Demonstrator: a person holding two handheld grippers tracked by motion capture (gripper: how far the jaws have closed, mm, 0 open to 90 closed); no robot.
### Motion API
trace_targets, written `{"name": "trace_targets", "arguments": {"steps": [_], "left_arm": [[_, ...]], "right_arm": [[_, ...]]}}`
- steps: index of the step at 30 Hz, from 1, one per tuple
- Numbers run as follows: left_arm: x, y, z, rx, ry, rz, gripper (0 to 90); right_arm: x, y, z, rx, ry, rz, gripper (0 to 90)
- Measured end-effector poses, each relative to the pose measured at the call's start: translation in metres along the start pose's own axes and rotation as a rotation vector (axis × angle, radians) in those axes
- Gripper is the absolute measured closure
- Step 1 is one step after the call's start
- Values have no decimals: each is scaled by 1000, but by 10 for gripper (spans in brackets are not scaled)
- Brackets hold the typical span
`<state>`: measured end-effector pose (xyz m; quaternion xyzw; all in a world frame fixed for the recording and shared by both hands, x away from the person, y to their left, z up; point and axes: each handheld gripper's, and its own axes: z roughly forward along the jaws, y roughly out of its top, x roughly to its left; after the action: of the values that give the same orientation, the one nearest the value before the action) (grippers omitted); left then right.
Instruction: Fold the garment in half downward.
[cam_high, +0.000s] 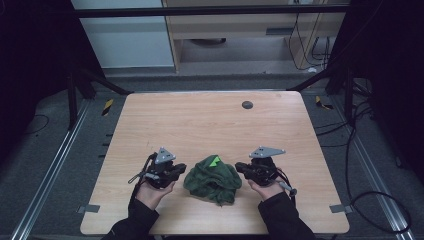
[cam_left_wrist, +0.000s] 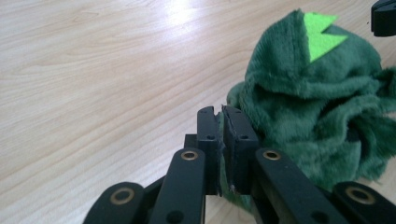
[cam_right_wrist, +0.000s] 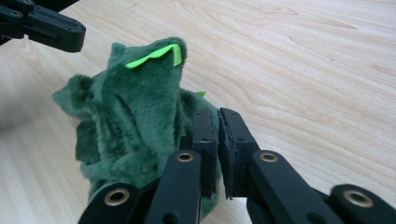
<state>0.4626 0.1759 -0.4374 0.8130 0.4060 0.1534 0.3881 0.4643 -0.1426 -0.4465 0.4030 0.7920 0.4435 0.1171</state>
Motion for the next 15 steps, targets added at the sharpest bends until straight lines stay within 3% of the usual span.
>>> {"name": "trace_targets", "arguments": {"steps": [15], "left_arm": [[2,12,26,-10,-15,7,900]], "right_arm": [[-5,13,19,-9,-14,10,900]]}}
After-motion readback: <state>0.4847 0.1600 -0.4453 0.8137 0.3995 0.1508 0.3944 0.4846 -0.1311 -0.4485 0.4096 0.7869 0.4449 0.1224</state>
